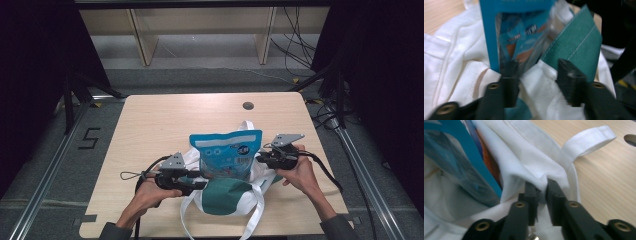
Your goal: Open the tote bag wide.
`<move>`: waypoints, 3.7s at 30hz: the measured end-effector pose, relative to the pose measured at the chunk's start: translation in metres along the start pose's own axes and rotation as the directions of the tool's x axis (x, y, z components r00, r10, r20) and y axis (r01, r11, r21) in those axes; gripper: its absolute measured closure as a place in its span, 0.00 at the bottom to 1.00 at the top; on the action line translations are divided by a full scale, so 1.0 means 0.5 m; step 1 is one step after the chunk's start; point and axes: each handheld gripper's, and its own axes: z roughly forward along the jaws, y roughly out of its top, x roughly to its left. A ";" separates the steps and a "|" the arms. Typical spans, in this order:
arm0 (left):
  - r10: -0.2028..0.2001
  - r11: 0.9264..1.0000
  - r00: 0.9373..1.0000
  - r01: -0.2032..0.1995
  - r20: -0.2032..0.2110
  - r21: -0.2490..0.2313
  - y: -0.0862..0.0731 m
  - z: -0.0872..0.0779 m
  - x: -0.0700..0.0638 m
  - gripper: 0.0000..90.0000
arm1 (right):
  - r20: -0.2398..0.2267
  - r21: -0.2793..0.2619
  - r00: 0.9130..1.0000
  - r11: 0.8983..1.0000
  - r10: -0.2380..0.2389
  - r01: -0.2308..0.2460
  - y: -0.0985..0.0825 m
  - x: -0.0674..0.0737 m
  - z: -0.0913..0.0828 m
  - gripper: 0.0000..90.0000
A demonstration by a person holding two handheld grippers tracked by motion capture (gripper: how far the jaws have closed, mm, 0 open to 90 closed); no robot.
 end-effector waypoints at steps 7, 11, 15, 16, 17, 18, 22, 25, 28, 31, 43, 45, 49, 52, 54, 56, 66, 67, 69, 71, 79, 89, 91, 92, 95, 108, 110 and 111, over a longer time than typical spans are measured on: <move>0.110 0.986 0.993 -0.105 -0.030 0.132 -0.046 0.059 -0.039 0.84 | 0.016 0.013 0.999 0.999 0.037 -0.037 0.005 -0.009 0.028 0.97; 0.053 0.993 0.996 -0.045 -0.073 0.110 -0.092 0.076 -0.039 0.86 | 0.045 0.076 0.996 0.994 0.079 -0.082 -0.004 -0.015 0.073 0.98; 0.175 0.970 0.977 -0.150 -0.124 0.192 -0.081 0.073 -0.053 0.86 | 0.040 0.115 0.995 0.989 0.092 -0.096 -0.015 -0.018 0.105 0.98; 0.205 0.960 0.968 -0.171 -0.141 0.224 -0.070 0.072 -0.062 0.86 | 0.032 0.106 0.995 0.989 0.097 -0.100 -0.013 -0.019 0.100 0.97; 0.205 0.960 0.968 -0.171 -0.141 0.224 -0.070 0.072 -0.062 0.85 | 0.032 0.106 0.995 0.989 0.097 -0.100 -0.013 -0.019 0.100 0.97; 0.206 0.959 0.967 -0.170 -0.147 0.226 -0.063 0.066 -0.065 0.85 | 0.027 0.101 0.994 0.989 0.108 -0.110 -0.013 -0.020 0.093 0.96; 0.055 0.997 0.994 -0.048 -0.099 0.068 -0.041 0.020 -0.051 0.74 | 0.025 -0.006 0.995 0.995 0.097 -0.097 -0.004 -0.026 0.043 0.84; 0.009 1.000 0.993 -0.007 -0.119 0.015 -0.023 -0.033 -0.025 0.70 | -0.019 -0.062 0.992 0.990 0.122 -0.123 0.000 -0.012 -0.029 0.73; -0.055 0.997 0.989 0.047 -0.134 -0.065 -0.009 -0.063 0.013 0.65 | -0.081 -0.123 0.990 0.985 0.112 -0.122 -0.003 0.011 -0.084 0.68; -0.110 0.993 0.969 0.100 -0.220 -0.057 0.012 -0.057 0.067 0.61 | -0.170 -0.136 0.982 0.985 0.085 -0.108 -0.006 0.069 -0.118 0.62; -0.229 0.968 0.949 0.246 -0.215 0.056 0.011 0.023 0.164 0.44 | -0.278 -0.062 0.959 0.998 -0.050 0.034 0.024 0.155 -0.052 0.53; -0.255 0.959 0.946 0.273 -0.200 0.069 0.002 0.035 0.170 0.48 | -0.299 -0.048 0.951 0.997 -0.075 0.063 0.028 0.172 -0.037 0.54; -0.274 0.958 0.944 0.285 -0.185 0.038 -0.010 0.044 0.173 0.67 | -0.282 -0.023 0.950 0.991 -0.134 0.133 0.022 0.180 -0.032 0.76; -0.261 0.960 0.942 0.277 -0.209 0.048 -0.018 0.045 0.179 0.80 | -0.276 -0.036 0.946 0.986 -0.169 0.165 0.016 0.185 -0.039 0.92; -0.242 0.962 0.946 0.263 -0.214 0.077 -0.026 0.049 0.183 0.88 | -0.270 -0.044 0.939 0.977 -0.213 0.209 0.007 0.196 -0.051 0.96; -0.230 0.962 0.947 0.256 -0.224 0.094 -0.033 0.061 0.182 0.90 | -0.272 -0.044 0.931 0.970 -0.243 0.241 -0.004 0.209 -0.059 0.97; -0.203 0.957 0.939 0.251 -0.279 0.148 -0.043 0.095 0.190 0.95 | -0.248 0.107 0.912 0.926 -0.328 0.362 -0.090 0.287 -0.005 0.98; -0.209 0.954 0.935 0.259 -0.288 0.149 -0.043 0.093 0.190 0.95 | -0.233 0.107 0.914 0.926 -0.331 0.362 -0.090 0.285 -0.001 0.98; -0.209 0.958 0.938 0.253 -0.275 0.134 -0.046 0.094 0.192 0.94 | -0.227 0.119 0.926 0.935 -0.302 0.334 -0.097 0.286 0.014 0.98; -0.210 0.957 0.936 0.256 -0.284 0.137 -0.045 0.094 0.191 0.94 | -0.214 0.116 0.927 0.935 -0.306 0.336 -0.099 0.287 0.022 0.98; -0.236 0.958 0.921 0.274 -0.309 0.086 -0.035 0.112 0.209 0.92 | -0.172 0.109 0.938 0.941 -0.301 0.321 -0.099 0.292 0.051 0.98; -0.277 0.952 0.894 0.306 -0.353 0.028 -0.011 0.136 0.282 0.89 | -0.107 0.097 0.954 0.952 -0.281 0.291 -0.065 0.249 0.099 0.98; -0.305 0.944 0.877 0.330 -0.372 0.005 -0.007 0.136 0.299 0.86 | -0.084 0.115 0.930 0.923 -0.359 0.367 -0.057 0.229 0.104 0.98; -0.319 0.939 0.872 0.344 -0.372 0.002 -0.001 0.131 0.307 0.83 | -0.082 0.134 0.953 0.944 -0.291 0.300 -0.053 0.233 0.107 0.98; -0.308 0.943 0.860 0.332 -0.406 -0.011 0.020 0.117 0.312 0.70 | -0.085 0.100 0.963 0.959 -0.257 0.264 -0.043 0.233 0.123 0.98; -0.419 0.904 0.855 0.363 -0.305 -0.225 0.015 -0.038 0.214 0.55 | -0.094 -0.098 0.992 0.993 -0.078 0.069 -0.025 0.151 -0.039 0.71; -0.394 0.914 0.868 0.337 -0.302 -0.226 0.005 -0.057 0.182 0.55 | -0.061 -0.108 0.996 0.992 -0.071 0.064 -0.027 0.139 -0.052 0.71; -0.380 0.920 0.876 0.324 -0.297 -0.220 -0.002 -0.065 0.165 0.56 | -0.037 -0.100 0.998 0.994 -0.055 0.051 -0.031 0.127 -0.065 0.71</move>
